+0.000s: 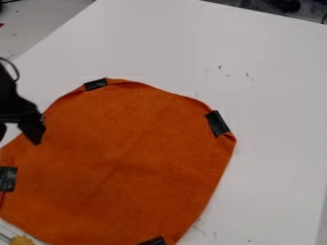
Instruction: Fold the cloth from bottom left to top right
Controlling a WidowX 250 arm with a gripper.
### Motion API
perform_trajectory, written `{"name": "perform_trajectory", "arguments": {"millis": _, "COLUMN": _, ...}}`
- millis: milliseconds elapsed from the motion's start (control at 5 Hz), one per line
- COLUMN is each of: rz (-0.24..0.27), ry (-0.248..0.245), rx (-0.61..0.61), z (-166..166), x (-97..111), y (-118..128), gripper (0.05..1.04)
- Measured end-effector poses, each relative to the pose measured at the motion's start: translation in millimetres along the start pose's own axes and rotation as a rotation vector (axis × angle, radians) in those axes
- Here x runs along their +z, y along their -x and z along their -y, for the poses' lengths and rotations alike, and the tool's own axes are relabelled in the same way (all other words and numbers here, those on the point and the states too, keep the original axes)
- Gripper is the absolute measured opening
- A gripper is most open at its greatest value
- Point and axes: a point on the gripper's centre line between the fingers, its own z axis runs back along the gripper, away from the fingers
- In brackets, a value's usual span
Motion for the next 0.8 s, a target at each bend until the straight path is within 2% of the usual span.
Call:
{"name": "perform_trajectory", "arguments": {"millis": 200, "rz": -0.03, "ry": 0.001, "rx": 0.023, "z": -17.5, "x": -5.7, "y": 18.7, "gripper": 1.0}}
{"name": "perform_trajectory", "arguments": {"millis": 400, "rz": -0.075, "ry": 0.034, "rx": 0.026, "z": -18.6, "x": -16.5, "y": 32.1, "gripper": 1.0}}
{"name": "perform_trajectory", "arguments": {"millis": 600, "rz": -0.098, "ry": 0.045, "rx": 0.039, "z": -14.2, "x": -20.3, "y": 39.7, "gripper": 1.0}}
{"name": "perform_trajectory", "arguments": {"millis": 800, "rz": -0.121, "ry": 0.039, "rx": 0.041, "z": -11.7, "x": -30.8, "y": 39.8, "gripper": 0.948}}
